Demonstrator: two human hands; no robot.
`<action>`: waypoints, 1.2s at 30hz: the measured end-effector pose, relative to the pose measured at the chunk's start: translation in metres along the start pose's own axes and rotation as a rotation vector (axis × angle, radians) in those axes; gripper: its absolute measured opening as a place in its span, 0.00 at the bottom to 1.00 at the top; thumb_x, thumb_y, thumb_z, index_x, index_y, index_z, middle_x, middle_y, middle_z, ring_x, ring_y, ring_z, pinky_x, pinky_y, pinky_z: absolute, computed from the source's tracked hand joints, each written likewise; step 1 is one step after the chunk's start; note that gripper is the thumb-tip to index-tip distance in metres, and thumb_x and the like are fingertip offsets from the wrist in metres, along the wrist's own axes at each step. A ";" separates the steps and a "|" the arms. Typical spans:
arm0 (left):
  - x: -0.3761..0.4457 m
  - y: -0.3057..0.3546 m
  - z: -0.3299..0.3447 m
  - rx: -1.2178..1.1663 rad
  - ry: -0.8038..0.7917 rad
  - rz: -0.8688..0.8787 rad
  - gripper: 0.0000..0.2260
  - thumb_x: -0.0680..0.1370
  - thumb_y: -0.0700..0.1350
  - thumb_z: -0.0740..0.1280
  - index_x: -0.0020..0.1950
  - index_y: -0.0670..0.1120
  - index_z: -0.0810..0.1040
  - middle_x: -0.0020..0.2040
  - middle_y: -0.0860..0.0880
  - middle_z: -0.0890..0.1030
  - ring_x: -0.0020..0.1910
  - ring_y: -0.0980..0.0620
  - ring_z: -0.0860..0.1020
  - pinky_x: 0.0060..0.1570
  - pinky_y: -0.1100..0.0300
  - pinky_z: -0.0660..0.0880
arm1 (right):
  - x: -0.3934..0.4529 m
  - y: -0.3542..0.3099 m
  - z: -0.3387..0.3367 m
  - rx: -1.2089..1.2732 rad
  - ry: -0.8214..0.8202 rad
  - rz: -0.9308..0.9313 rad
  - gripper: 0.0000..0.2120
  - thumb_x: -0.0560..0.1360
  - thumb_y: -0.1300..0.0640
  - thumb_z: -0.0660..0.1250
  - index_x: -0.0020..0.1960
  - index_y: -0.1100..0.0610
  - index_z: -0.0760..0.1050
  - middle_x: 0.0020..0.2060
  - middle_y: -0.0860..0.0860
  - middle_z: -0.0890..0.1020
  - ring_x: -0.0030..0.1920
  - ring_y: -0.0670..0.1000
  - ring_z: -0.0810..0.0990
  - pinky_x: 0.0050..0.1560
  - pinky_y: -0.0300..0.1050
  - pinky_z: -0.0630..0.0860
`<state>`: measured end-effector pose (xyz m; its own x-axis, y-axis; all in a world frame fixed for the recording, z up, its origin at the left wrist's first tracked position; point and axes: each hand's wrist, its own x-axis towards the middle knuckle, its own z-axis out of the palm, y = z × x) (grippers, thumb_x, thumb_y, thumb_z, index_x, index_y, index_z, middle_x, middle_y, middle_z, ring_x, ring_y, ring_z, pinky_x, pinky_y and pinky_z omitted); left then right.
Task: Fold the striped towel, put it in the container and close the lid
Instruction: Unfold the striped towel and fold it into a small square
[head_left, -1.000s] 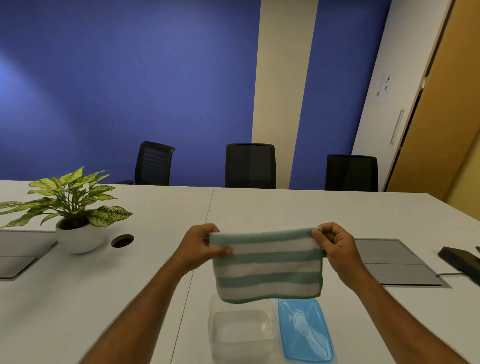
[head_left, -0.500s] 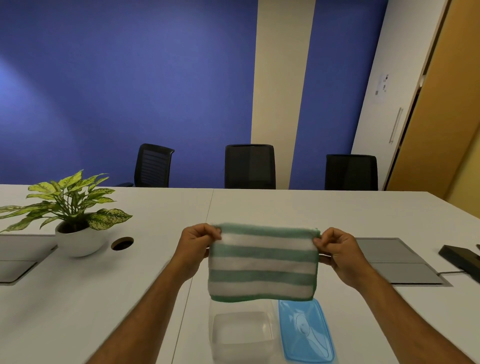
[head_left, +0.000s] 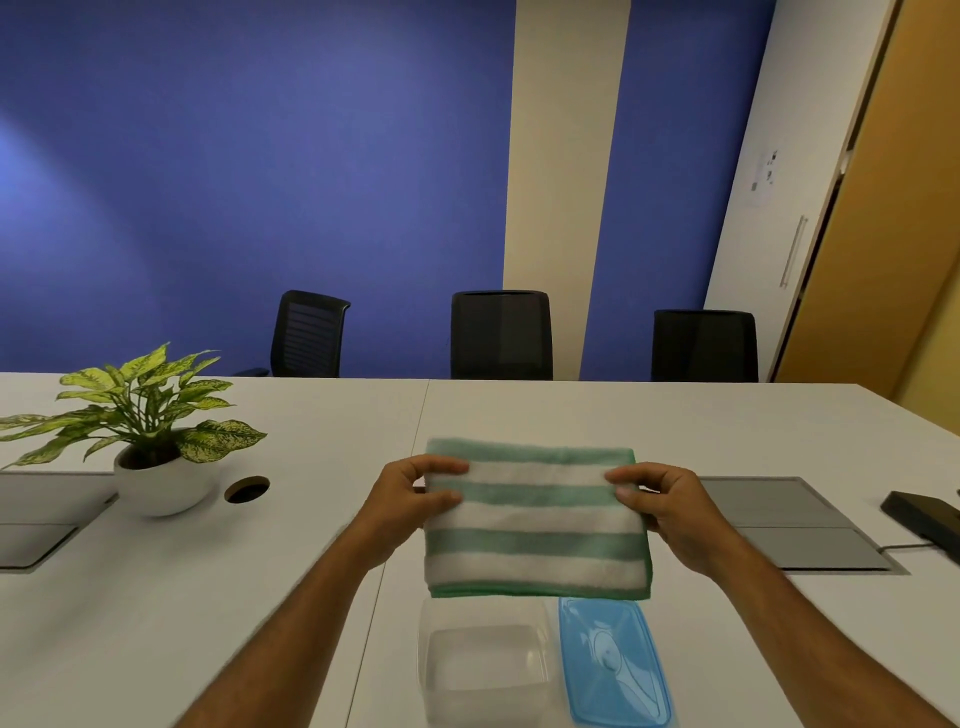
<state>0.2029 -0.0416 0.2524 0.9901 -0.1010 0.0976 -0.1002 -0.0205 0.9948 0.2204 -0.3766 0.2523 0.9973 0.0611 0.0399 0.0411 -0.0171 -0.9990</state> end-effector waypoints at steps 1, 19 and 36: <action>-0.001 -0.001 -0.001 0.034 -0.048 -0.015 0.18 0.72 0.34 0.75 0.59 0.47 0.82 0.59 0.44 0.80 0.54 0.41 0.82 0.44 0.53 0.83 | -0.001 0.000 -0.001 -0.011 -0.028 0.002 0.13 0.72 0.70 0.71 0.50 0.55 0.84 0.51 0.55 0.85 0.47 0.55 0.83 0.47 0.53 0.82; -0.010 -0.010 -0.008 0.090 -0.189 -0.074 0.33 0.71 0.37 0.77 0.71 0.54 0.69 0.67 0.47 0.72 0.61 0.44 0.77 0.49 0.52 0.83 | -0.011 0.011 -0.014 0.071 -0.324 0.067 0.40 0.68 0.79 0.66 0.72 0.47 0.69 0.68 0.54 0.74 0.66 0.63 0.74 0.59 0.56 0.80; -0.008 -0.016 -0.008 0.491 -0.277 -0.097 0.49 0.65 0.37 0.82 0.77 0.55 0.58 0.71 0.53 0.63 0.66 0.48 0.70 0.54 0.60 0.81 | -0.006 0.015 -0.005 -0.148 -0.265 0.125 0.44 0.66 0.76 0.65 0.75 0.45 0.63 0.63 0.55 0.74 0.58 0.57 0.77 0.54 0.51 0.81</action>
<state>0.1969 -0.0323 0.2355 0.9408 -0.3315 -0.0709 -0.1100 -0.4961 0.8613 0.2156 -0.3824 0.2374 0.9457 0.3063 -0.1084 -0.0528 -0.1843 -0.9815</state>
